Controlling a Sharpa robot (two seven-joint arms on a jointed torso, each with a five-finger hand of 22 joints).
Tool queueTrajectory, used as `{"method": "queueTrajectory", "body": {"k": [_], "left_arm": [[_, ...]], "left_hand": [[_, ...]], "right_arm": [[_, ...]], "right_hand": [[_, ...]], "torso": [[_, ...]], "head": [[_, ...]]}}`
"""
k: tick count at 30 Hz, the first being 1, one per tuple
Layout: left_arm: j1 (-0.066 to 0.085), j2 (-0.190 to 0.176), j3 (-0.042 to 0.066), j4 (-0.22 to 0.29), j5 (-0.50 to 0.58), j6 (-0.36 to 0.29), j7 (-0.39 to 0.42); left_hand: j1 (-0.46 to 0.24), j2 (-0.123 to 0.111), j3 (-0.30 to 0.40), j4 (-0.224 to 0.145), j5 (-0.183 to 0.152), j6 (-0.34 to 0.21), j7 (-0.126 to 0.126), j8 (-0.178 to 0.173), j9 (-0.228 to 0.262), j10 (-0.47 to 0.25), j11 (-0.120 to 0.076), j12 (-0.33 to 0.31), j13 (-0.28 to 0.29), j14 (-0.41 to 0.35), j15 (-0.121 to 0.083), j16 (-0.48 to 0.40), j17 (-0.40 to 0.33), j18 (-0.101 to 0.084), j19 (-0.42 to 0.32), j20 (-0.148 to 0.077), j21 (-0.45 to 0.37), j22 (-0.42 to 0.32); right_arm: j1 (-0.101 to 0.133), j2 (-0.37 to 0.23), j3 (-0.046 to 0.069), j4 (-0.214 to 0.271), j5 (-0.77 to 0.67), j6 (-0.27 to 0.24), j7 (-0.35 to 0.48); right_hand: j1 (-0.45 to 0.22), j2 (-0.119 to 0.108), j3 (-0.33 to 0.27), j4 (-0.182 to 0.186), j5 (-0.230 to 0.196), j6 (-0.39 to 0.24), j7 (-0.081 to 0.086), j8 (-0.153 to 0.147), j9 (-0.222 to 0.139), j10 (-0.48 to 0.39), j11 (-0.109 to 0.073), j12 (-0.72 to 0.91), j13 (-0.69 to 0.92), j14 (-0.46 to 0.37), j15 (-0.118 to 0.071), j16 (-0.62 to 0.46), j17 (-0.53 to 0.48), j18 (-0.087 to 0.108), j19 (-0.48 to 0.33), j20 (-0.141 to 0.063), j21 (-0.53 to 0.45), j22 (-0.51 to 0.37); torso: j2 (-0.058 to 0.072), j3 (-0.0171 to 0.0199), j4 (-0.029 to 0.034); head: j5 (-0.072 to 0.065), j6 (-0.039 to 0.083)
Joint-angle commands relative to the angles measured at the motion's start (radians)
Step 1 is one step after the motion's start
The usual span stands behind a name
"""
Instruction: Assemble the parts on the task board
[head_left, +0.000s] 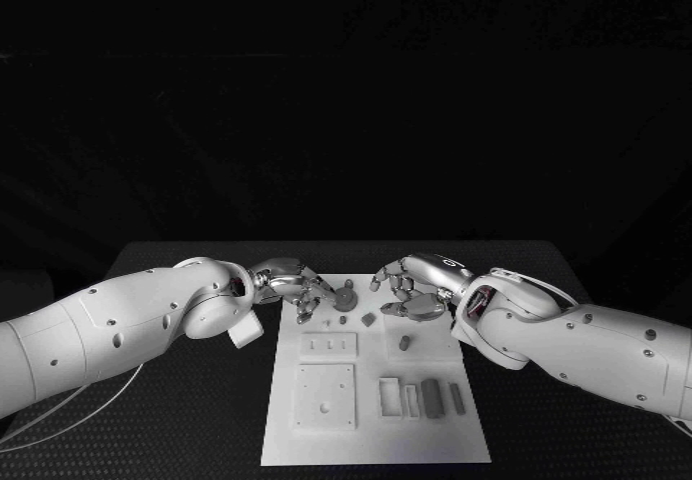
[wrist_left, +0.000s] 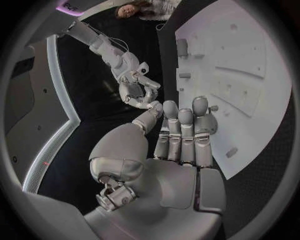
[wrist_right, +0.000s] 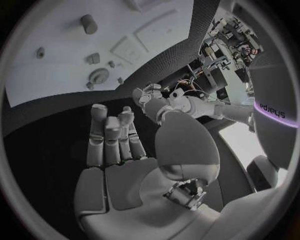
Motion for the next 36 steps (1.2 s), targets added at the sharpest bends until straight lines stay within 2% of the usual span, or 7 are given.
{"method": "queueTrajectory", "body": {"k": [1, 7, 11, 19, 25, 31, 36], "left_arm": [[0.001, -0.002, 0.0, 0.007, 0.031, -0.04, -0.004], [0.001, -0.008, 0.0, 0.018, 0.047, -0.077, 0.005], [0.001, -0.005, 0.0, 0.023, 0.056, -0.11, 0.022], [0.001, 0.002, 0.0, 0.029, 0.071, -0.151, 0.047], [0.001, -0.004, 0.0, 0.04, 0.072, -0.154, 0.047], [0.001, -0.006, 0.0, 0.045, 0.072, -0.158, 0.047], [0.001, -0.005, 0.0, 0.046, 0.073, -0.158, 0.047]], "left_hand": [[-0.001, -0.016, 0.005, 0.004, -0.004, -0.021, 0.012, -0.014, -0.016, -0.017, 0.009, -0.015, -0.011, -0.011, 0.011, -0.015, -0.012, 0.024, -0.015, 0.003, -0.016, -0.007], [0.007, -0.05, 0.027, 0.002, -0.006, -0.053, 0.039, -0.024, -0.049, -0.093, 0.039, -0.112, -0.077, -0.076, 0.057, -0.102, -0.069, 0.018, -0.084, 0.047, -0.102, -0.056], [0.026, -0.072, 0.042, 0.0, -0.004, -0.063, 0.051, -0.02, -0.077, -0.124, 0.056, -0.196, -0.141, -0.084, 0.088, -0.154, -0.106, 0.027, -0.094, 0.078, -0.153, -0.095], [0.07, -0.1, 0.042, -0.003, -0.004, -0.046, 0.04, -0.008, -0.115, -0.123, 0.079, -0.315, -0.242, -0.069, 0.103, -0.182, -0.13, 0.041, -0.078, 0.096, -0.185, -0.12], [0.074, -0.106, 0.038, -0.003, -0.004, -0.044, 0.041, -0.005, -0.123, -0.114, 0.08, -0.328, -0.255, -0.067, 0.104, -0.184, -0.133, 0.042, -0.075, 0.097, -0.19, -0.122], [0.076, -0.109, 0.036, -0.002, -0.004, -0.043, 0.044, -0.004, -0.126, -0.111, 0.08, -0.334, -0.26, -0.066, 0.104, -0.185, -0.133, 0.042, -0.073, 0.098, -0.192, -0.122], [0.076, -0.109, 0.035, -0.002, -0.004, -0.043, 0.047, -0.003, -0.129, -0.109, 0.08, -0.336, -0.263, -0.065, 0.104, -0.185, -0.134, 0.042, -0.072, 0.098, -0.193, -0.123]], "right_arm": [[0.002, 0.005, 0.001, -0.021, -0.085, 0.064, -0.071], [0.011, 0.062, 0.001, -0.106, -0.163, 0.101, -0.065], [0.011, 0.129, -0.003, -0.191, -0.2, 0.093, -0.05], [0.002, 0.233, -0.049, -0.328, -0.241, 0.102, -0.033], [0.0, 0.238, -0.053, -0.329, -0.256, 0.148, -0.033], [0.0, 0.245, -0.058, -0.333, -0.268, 0.169, -0.033], [0.0, 0.256, -0.065, -0.34, -0.279, 0.174, -0.036]], "right_hand": [[-0.008, -0.01, 0.005, 0.007, 0.003, 0.017, 0.017, -0.003, -0.001, -0.002, 0.005, 0.001, -0.002, -0.004, 0.004, -0.002, -0.002, 0.016, -0.001, 0.006, -0.001, 0.012], [0.01, -0.016, 0.018, -0.007, 0.003, 0.021, 0.016, -0.002, -0.001, -0.01, 0.004, -0.002, -0.004, -0.012, 0.004, -0.007, -0.005, 0.016, -0.009, 0.007, -0.008, 0.012], [0.012, -0.018, 0.018, -0.009, 0.003, 0.021, 0.015, -0.002, -0.002, -0.01, 0.003, -0.001, -0.004, -0.013, 0.003, -0.007, -0.005, 0.016, -0.01, 0.007, -0.008, 0.012], [0.011, -0.021, 0.017, -0.009, 0.002, 0.012, 0.01, -0.007, -0.004, -0.008, -0.001, 0.001, -0.004, -0.011, 0.0, -0.006, -0.005, 0.016, -0.008, 0.008, -0.007, 0.013], [0.009, -0.023, 0.015, -0.009, 0.002, 0.01, 0.007, -0.007, -0.005, -0.008, -0.004, 0.001, -0.004, -0.011, -0.002, -0.005, -0.005, 0.016, -0.008, 0.009, -0.007, 0.014], [0.015, -0.021, 0.017, -0.015, 0.002, 0.009, -0.003, -0.006, -0.004, -0.008, -0.013, 0.002, -0.004, -0.012, -0.01, -0.005, -0.005, 0.016, -0.009, 0.009, -0.008, 0.015], [0.016, -0.021, 0.016, -0.016, 0.002, 0.008, -0.006, -0.006, -0.004, -0.008, -0.015, 0.003, -0.004, -0.012, -0.012, -0.005, -0.005, 0.016, -0.01, 0.009, -0.008, 0.015]], "torso": [[0.0, 0.0002, -0.0004], [0.001, 0.0003, -0.0016], [0.001, 0.0007, 0.0015], [0.005, 0.0007, 0.0144], [0.009, -0.0025, 0.0229], [0.01, -0.0056, 0.0224], [0.008, -0.0044, 0.0241]], "head": [[0.0, 0.0], [0.003, 0.0], [0.002, 0.0], [0.002, -0.004], [-0.002, -0.011], [-0.005, -0.012], [-0.006, -0.015]]}}
